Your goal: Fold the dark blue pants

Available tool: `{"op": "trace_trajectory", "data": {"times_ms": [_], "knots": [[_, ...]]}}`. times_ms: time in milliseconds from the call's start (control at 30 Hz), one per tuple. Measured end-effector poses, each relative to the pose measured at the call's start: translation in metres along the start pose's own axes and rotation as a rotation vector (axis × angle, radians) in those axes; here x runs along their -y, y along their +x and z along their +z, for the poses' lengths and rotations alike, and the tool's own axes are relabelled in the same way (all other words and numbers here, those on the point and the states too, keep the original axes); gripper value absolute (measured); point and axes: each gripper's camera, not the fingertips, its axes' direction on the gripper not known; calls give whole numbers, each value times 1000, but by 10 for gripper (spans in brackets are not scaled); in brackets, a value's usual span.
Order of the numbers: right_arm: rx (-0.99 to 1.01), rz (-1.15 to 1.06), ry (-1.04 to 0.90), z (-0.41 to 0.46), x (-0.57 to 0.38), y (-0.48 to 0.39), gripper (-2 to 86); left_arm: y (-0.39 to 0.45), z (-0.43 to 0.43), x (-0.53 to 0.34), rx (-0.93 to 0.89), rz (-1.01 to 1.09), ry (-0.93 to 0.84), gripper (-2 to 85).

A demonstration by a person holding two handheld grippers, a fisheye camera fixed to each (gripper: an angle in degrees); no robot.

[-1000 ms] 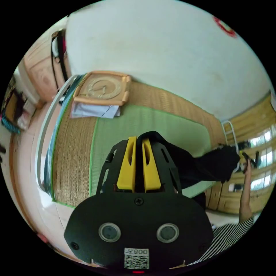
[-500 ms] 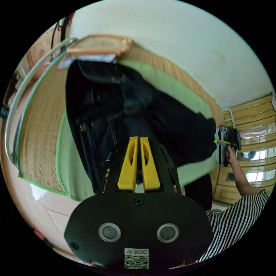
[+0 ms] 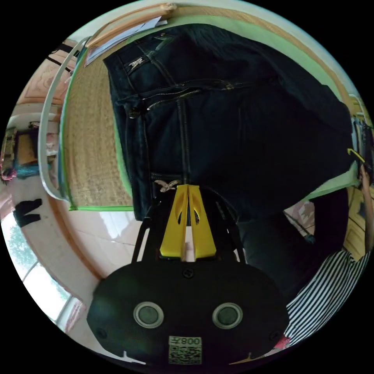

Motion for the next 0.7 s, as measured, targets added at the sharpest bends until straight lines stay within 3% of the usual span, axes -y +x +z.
{"op": "trace_trajectory", "data": {"times_ms": [167,267,400,500,700], "knots": [[109,52,-1,-14,-75,-8,5,-31,36,7,65,-2,-45,0],[195,158,26,-29,-110,11,10,-46,37,7,86,-17,46,0],[282,325,211,-68,-140,65,52,-53,19,22,-193,-2,315,4],[326,387,256,-85,-135,107,97,-31,23,62,-343,94,377,8],[249,445,189,-86,-127,147,104,33,54,141,-368,261,382,9]]}}
